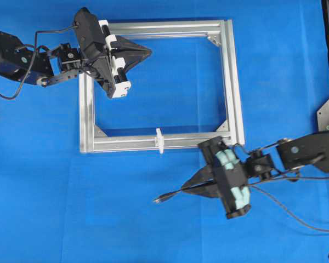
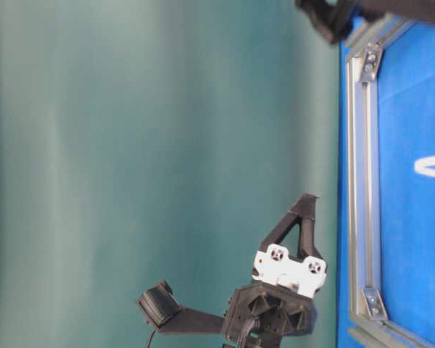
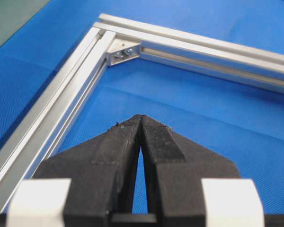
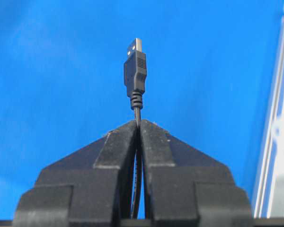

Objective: Insert the wire through the string loop located in the center.
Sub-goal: 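Carry the cable plug with the right gripper to the white zip-tie loop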

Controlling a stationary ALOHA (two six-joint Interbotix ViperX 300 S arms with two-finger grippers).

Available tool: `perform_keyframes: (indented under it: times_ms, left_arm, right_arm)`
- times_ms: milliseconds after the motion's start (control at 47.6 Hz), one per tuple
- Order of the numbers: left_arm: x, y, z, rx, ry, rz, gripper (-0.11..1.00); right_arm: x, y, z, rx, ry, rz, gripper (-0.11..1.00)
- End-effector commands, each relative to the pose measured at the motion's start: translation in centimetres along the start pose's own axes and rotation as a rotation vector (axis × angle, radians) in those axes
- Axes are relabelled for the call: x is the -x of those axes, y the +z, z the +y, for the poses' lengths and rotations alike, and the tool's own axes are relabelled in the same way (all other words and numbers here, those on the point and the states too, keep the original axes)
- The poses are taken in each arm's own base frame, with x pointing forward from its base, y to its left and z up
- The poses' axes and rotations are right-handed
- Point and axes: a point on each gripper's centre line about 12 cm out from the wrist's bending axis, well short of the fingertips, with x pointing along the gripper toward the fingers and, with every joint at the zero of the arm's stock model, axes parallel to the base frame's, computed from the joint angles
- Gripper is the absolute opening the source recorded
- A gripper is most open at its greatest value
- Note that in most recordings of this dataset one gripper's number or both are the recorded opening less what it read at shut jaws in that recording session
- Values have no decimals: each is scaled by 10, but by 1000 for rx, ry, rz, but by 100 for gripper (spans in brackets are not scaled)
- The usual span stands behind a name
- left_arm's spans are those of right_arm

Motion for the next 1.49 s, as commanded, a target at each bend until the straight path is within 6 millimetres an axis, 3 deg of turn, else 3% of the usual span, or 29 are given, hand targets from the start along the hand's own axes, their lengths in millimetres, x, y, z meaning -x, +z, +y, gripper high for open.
perform_keyframes:
  times_ms: [0, 357, 630, 1091, 1469]
  left_arm:
    - [2, 16, 0, -1, -3, -47, 0]
    - [2, 16, 0, -1, -3, -49, 0]
    - [2, 16, 0, -1, -3, -49, 0]
    - [2, 16, 0, -1, -3, -49, 0]
    - [3, 16, -1, -2, -4, -48, 0]
  right_arm:
    - [15, 7, 1, -17, 0, -43, -2]
    - [47, -13, -3, -63, -21, -31, -2]
    - [47, -11, -12, -75, -47, -39, -2]
    - [54, -12, -69, -162, -212, -53, -2]
    - [55, -12, -78, -176, -237, -57, -2]
